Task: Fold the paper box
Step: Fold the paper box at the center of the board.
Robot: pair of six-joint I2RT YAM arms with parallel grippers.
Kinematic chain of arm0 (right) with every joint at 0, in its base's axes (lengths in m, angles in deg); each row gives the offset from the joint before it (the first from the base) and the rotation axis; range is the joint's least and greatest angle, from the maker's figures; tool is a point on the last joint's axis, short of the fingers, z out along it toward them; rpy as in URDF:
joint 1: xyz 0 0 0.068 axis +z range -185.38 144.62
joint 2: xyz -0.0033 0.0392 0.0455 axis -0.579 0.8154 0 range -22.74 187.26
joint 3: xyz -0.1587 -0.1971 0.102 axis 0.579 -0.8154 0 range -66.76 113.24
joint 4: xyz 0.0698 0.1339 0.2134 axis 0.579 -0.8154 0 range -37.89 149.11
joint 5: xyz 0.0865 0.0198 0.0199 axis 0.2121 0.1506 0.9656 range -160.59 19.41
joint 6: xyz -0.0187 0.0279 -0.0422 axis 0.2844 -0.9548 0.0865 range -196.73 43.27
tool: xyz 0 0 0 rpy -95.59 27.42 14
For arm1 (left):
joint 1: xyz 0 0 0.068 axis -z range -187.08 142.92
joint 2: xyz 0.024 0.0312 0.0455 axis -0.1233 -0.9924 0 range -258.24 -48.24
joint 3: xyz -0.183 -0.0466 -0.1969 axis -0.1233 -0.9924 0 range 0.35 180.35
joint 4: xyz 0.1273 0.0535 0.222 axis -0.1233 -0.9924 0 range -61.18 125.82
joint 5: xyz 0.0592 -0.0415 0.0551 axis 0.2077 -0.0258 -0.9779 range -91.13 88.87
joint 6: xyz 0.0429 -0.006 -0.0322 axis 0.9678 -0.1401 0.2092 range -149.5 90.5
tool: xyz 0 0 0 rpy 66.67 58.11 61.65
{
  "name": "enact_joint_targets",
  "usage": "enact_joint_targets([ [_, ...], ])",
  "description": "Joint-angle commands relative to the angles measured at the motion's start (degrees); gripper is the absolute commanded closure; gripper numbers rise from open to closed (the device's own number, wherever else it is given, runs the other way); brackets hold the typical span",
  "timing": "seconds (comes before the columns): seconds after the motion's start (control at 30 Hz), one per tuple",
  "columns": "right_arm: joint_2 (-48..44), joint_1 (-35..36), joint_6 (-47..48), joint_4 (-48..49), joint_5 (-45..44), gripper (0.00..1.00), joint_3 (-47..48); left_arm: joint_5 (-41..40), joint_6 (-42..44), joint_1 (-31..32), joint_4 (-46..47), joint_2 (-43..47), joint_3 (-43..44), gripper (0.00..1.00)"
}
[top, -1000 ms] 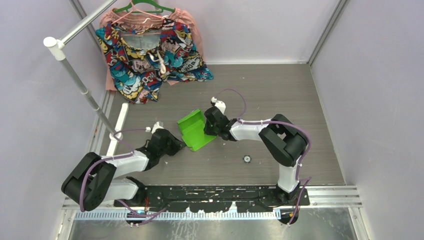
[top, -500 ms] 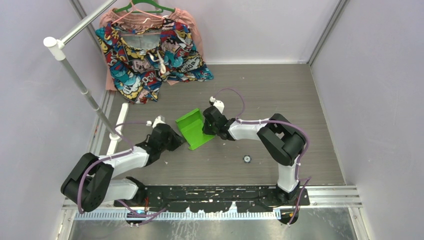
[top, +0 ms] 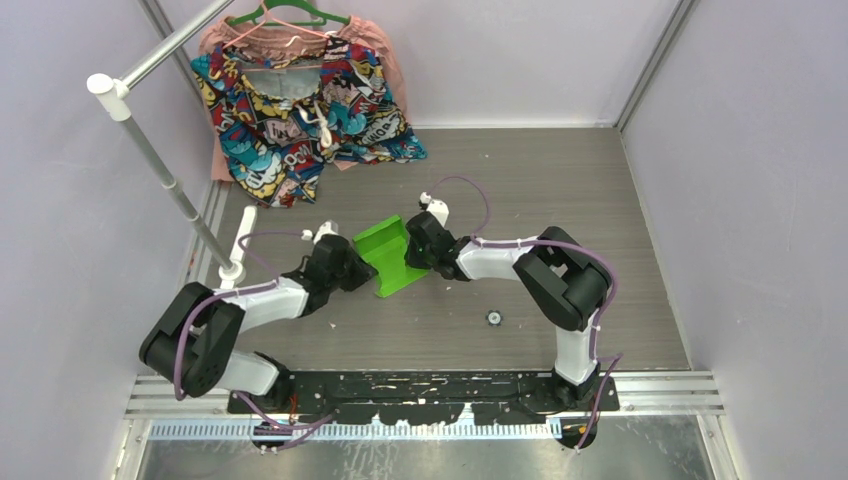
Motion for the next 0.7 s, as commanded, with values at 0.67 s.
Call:
enact_joint_targets([
  [0.67,8.8,1.0,1.0,-13.7,2.7,0.99,-4.6,0.9,7.6,2.2,-10.4,-10.5,9.9,1.00],
])
